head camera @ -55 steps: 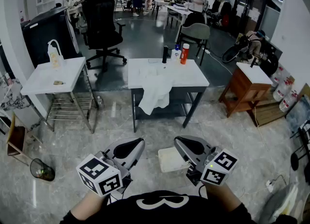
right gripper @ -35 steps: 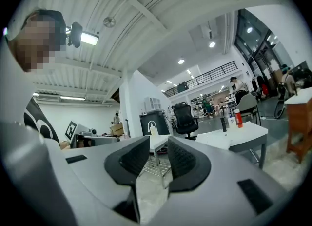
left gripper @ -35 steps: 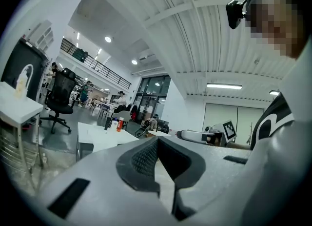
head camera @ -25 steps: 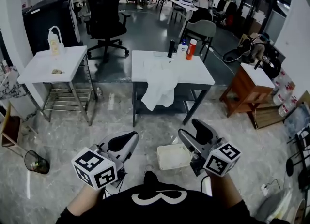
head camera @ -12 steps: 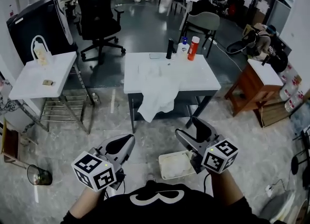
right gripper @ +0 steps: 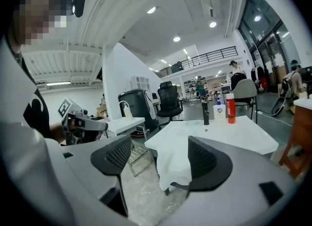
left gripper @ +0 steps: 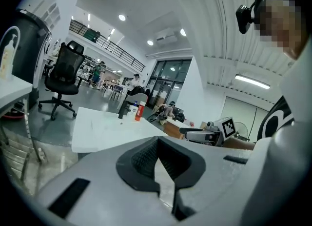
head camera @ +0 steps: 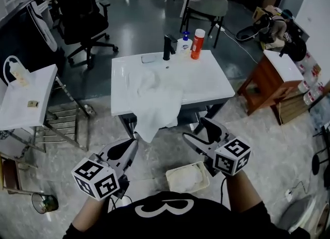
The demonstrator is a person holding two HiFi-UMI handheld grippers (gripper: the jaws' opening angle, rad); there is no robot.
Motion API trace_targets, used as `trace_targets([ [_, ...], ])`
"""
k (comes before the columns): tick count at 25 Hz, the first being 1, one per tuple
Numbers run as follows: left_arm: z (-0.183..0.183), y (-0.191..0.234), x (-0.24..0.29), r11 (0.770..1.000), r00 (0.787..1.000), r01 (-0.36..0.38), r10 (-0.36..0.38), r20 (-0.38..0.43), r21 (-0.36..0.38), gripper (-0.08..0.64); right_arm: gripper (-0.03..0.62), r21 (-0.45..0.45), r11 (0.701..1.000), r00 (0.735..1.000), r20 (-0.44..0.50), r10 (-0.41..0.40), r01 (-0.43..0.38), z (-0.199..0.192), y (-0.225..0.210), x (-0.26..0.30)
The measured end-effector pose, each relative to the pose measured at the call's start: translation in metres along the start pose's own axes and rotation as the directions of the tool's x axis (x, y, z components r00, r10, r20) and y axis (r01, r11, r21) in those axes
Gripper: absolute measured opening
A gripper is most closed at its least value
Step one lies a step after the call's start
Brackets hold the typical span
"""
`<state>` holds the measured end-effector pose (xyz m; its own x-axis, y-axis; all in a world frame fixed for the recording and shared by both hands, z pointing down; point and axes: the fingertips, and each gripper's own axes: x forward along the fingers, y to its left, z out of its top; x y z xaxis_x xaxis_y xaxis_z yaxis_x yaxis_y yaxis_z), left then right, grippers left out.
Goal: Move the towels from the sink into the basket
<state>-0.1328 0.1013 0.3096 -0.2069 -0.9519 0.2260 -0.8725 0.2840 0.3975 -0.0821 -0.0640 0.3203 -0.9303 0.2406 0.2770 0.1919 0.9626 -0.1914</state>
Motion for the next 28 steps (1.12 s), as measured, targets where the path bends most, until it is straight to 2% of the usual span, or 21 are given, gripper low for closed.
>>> trace_targets([
  [6, 0.005, 0.025, 0.035, 1.000, 0.999, -0.004, 0.005, -0.036, 0.006, 0.005, 0.344, 0.048, 0.999, 1.000, -0.013, -0.006, 0.007, -0.002, -0.050, 0.039],
  [16, 0.019, 0.064, 0.069, 1.000, 0.996, 0.017, -0.017, -0.088, -0.006, 0.006, 0.344, 0.168, 0.985, 0.999, -0.033, -0.023, 0.028, 0.005, -0.099, 0.105],
  [22, 0.042, 0.109, 0.107, 0.999, 0.990, 0.048, -0.051, -0.132, -0.026, 0.006, 0.344, 0.205, 0.976, 0.992, -0.114, -0.058, 0.080, 0.007, -0.133, 0.157],
  [25, 0.046, 0.133, 0.128, 0.997, 0.983, 0.060, -0.066, -0.169, -0.040, 0.005, 0.344, 0.178, 0.977, 0.979, -0.188, -0.082, 0.116, 0.000, -0.151, 0.185],
  [28, 0.047, 0.154, 0.144, 0.995, 0.975, 0.079, -0.089, -0.202, -0.059, 0.005, 0.344, 0.198, 0.970, 0.967, -0.238, -0.089, 0.138, -0.005, -0.166, 0.207],
])
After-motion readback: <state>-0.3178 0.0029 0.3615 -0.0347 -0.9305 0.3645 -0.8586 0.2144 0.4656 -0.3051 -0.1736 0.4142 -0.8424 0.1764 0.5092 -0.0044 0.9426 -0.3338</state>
